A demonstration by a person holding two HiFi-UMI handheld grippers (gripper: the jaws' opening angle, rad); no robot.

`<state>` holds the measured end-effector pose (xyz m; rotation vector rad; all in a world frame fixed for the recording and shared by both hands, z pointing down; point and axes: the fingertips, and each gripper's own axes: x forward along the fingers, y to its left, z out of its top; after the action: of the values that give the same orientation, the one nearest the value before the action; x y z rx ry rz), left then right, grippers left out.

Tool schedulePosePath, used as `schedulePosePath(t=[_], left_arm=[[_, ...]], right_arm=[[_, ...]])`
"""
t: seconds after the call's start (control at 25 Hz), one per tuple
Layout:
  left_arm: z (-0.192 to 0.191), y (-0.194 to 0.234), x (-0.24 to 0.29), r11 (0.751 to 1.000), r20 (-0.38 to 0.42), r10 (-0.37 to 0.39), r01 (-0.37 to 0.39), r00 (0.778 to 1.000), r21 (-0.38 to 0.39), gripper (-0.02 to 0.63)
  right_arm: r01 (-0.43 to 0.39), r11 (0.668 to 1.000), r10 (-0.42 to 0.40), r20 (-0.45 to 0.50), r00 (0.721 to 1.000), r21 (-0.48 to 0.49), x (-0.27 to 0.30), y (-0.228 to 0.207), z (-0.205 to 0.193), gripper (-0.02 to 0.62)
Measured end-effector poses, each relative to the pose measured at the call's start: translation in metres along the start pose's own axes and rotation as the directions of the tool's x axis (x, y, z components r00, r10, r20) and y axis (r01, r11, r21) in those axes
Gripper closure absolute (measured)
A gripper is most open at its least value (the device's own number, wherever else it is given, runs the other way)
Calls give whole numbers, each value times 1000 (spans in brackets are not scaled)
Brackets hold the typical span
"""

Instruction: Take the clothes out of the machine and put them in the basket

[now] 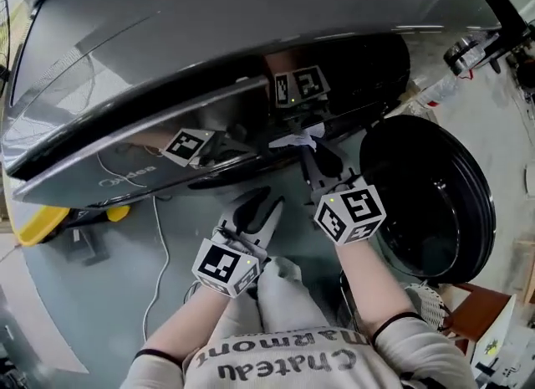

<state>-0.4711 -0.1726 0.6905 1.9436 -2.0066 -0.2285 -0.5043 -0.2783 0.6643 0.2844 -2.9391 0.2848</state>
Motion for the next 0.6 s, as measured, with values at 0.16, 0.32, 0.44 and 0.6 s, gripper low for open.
schedulePosePath(t=[0.16, 0.32, 0.44, 0.6], left_arm=[[32, -13, -14, 997, -19, 43, -44, 999, -66, 497], [69, -46, -30, 989, -53, 80, -86, 995, -117, 494], [91, -76, -50, 988, -86, 93, -103, 992, -118, 488], [112, -99, -68, 979, -114, 129, -145, 985, -146, 485]], right_arm=[[-31, 999, 32, -51, 998, 20, -13, 21, 19, 558], [-58, 998, 61, -114, 992, 28, -40, 40, 52, 558], [-93, 994, 101, -142, 985, 62, -66, 56, 70, 558], [-150, 985, 163, -171, 972, 84, -99, 78, 91, 558]])
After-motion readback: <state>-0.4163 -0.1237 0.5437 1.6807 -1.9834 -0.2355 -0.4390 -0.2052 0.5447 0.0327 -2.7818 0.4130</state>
